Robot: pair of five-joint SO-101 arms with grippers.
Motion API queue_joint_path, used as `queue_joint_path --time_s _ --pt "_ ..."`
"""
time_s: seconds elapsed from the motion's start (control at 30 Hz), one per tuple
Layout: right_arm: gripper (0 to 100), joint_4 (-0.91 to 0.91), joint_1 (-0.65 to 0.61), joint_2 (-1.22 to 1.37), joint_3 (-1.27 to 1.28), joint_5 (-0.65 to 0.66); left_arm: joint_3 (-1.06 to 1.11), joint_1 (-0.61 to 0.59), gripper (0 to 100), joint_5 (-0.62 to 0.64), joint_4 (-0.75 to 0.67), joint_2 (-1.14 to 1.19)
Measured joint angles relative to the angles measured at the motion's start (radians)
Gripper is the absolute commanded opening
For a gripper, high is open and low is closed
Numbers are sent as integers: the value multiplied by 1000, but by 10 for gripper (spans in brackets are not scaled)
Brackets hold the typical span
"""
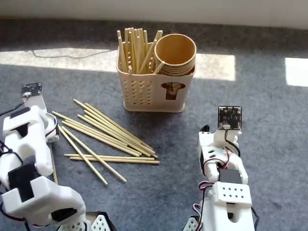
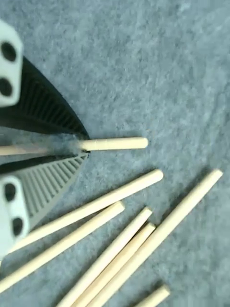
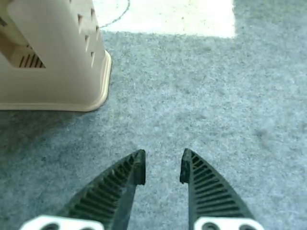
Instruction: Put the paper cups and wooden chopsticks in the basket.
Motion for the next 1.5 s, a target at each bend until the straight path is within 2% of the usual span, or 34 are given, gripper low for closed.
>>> queue_joint_path --time_s 0.33,0.77,1.1,1.37,1.5 --pt "134 0 0 0 0 0 -353 -3 6 46 273 0" --pt "134 0 0 0 0 0 -839 189 6 91 552 0" --pt "134 0 0 0 0 0 -1266 324 6 172 649 0" --pt "134 0 0 0 0 0 -1560 479 6 230 643 2" --pt "134 0 0 0 0 0 -1633 542 6 281 562 5"
